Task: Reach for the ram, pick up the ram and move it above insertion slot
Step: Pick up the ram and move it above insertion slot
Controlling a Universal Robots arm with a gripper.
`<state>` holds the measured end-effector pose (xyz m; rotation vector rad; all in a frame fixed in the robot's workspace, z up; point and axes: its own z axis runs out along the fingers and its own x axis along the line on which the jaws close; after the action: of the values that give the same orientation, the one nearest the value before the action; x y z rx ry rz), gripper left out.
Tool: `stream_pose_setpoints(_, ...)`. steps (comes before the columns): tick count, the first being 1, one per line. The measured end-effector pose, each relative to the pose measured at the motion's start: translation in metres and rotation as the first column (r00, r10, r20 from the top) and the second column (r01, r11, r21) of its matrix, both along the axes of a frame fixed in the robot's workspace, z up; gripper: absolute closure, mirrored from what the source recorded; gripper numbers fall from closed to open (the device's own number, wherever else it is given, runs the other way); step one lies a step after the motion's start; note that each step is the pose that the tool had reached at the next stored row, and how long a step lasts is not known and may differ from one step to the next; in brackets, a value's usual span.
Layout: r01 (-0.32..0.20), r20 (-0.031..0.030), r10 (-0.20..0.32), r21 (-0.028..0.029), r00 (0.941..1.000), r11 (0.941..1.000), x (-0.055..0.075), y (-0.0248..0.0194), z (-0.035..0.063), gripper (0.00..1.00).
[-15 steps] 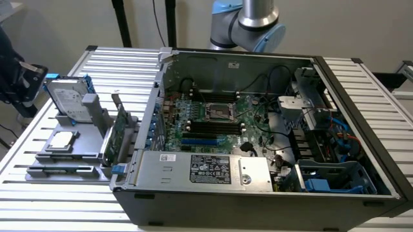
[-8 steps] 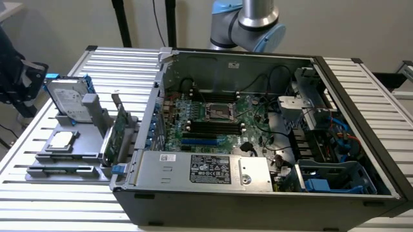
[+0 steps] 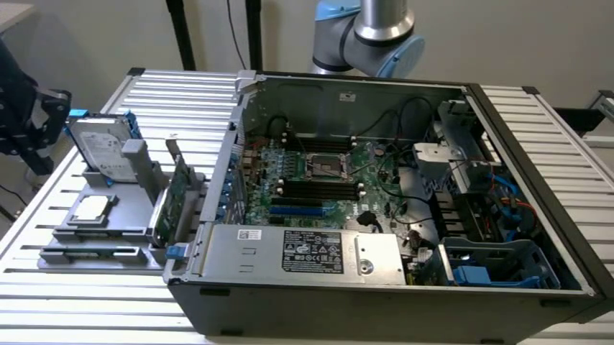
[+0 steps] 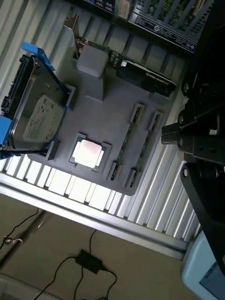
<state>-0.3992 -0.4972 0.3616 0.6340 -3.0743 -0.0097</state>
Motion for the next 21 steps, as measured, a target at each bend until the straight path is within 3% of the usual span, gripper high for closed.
stream_pose_setpoints(5,-0.091,-0.0001,0.091,0.0,0.9958,0.9958,0.0,0.0,0.0,0.89)
stream_pose_setpoints(11,-0.199,0.0,0.199,0.0001,0.9801,0.9801,0.0,0.0,0.0,0.89)
stream_pose_setpoints(16,-0.287,0.0,0.287,0.0,0.9578,0.9578,0.0,0.0,0.0,0.89)
stream_pose_setpoints(21,-0.373,0.0,0.373,0.0,0.9277,0.9277,0.0,0.0,0.0,0.89)
